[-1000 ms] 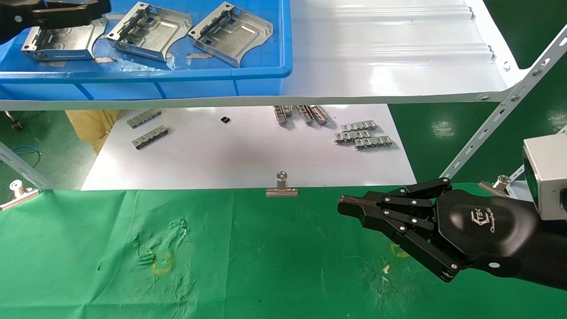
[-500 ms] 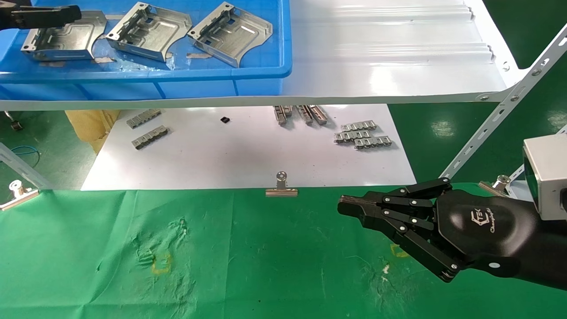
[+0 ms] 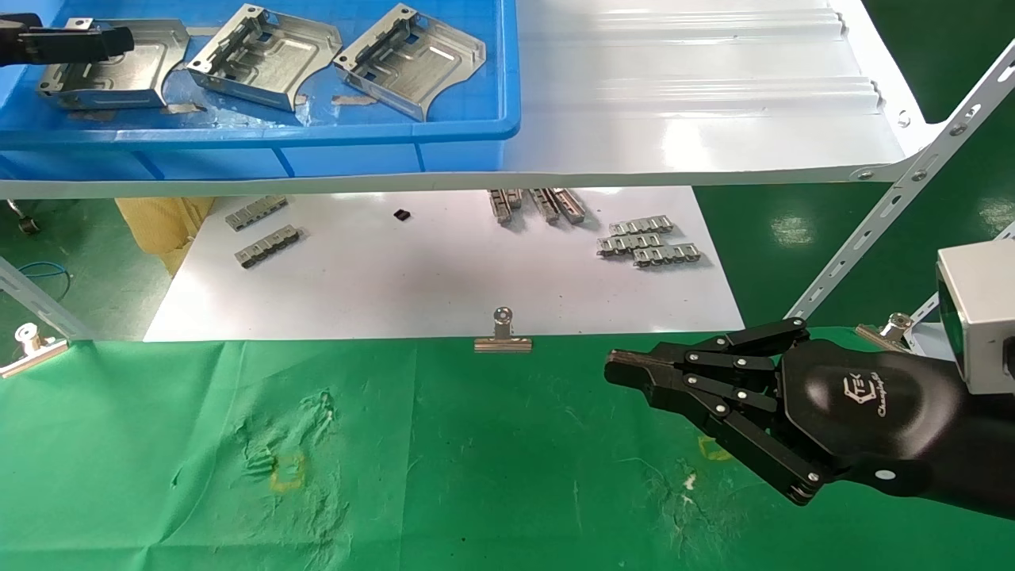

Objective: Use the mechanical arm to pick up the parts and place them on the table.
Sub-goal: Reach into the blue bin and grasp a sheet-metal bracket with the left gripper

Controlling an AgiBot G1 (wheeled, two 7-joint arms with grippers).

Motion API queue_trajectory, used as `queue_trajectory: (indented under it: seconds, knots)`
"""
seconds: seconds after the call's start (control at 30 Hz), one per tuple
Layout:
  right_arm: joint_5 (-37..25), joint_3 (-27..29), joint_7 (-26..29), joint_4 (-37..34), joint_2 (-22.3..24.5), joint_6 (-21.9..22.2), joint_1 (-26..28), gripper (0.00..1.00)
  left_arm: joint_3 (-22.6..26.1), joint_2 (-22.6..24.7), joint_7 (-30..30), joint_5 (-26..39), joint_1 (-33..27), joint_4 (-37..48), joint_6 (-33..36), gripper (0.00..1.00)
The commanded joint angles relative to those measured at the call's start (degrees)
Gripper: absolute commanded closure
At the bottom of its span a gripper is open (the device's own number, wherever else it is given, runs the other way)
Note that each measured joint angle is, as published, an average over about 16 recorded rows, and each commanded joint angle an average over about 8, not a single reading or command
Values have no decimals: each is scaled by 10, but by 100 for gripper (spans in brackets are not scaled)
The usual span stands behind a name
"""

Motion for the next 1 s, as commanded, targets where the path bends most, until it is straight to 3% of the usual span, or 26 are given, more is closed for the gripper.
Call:
queue_trajectory:
  seconds: [0.03,1.0]
  knots:
    - [0,0,0,0,0,0,0,100,3,-1,-13,5,1,-2,-2,100]
    - [0,0,0,0,0,0,0,100,23,-37,-120,40,51,-115,-14,100]
